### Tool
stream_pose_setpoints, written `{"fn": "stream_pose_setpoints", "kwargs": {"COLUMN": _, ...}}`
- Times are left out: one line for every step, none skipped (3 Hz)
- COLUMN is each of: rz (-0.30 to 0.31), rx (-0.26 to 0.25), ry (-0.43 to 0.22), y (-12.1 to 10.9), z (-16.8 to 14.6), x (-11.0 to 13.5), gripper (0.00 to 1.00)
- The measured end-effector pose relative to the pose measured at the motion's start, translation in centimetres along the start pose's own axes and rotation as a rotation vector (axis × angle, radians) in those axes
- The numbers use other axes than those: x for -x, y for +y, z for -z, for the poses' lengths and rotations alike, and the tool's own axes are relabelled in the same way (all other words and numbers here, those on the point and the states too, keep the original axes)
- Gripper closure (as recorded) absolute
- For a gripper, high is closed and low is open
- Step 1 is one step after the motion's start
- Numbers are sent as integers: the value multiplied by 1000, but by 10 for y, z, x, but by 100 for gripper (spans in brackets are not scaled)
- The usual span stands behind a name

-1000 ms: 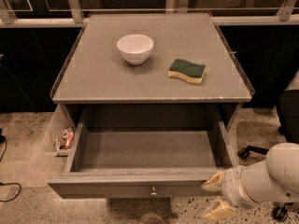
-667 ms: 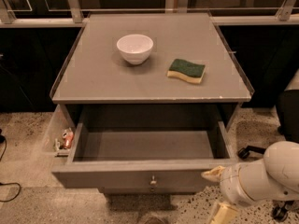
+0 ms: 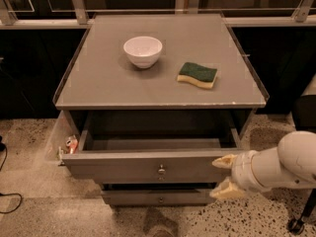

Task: Close top drawer

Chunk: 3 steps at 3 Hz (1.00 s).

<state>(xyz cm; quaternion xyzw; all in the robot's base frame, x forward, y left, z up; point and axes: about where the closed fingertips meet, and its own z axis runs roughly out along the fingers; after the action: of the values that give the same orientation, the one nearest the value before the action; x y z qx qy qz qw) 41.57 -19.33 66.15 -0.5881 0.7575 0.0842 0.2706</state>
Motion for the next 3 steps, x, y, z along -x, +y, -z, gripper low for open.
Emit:
{"fn": "stream_pose_setpoints", "kwargs": {"rz": 3, "rx": -48, "ry": 25, "y": -48, "z": -9, "x": -8, "gripper": 63}}
{"fn": "stream_pose_setpoints", "kwargs": {"rz": -2, "rx": -67, "ry": 45, "y": -78, "z": -19, "x": -16, "gripper": 86}}
{"fn": "stream_pose_setpoints", "kwargs": {"rz": -2, "rx": -67, "ry": 45, "y": -78, "z": -19, "x": -16, "gripper": 83}}
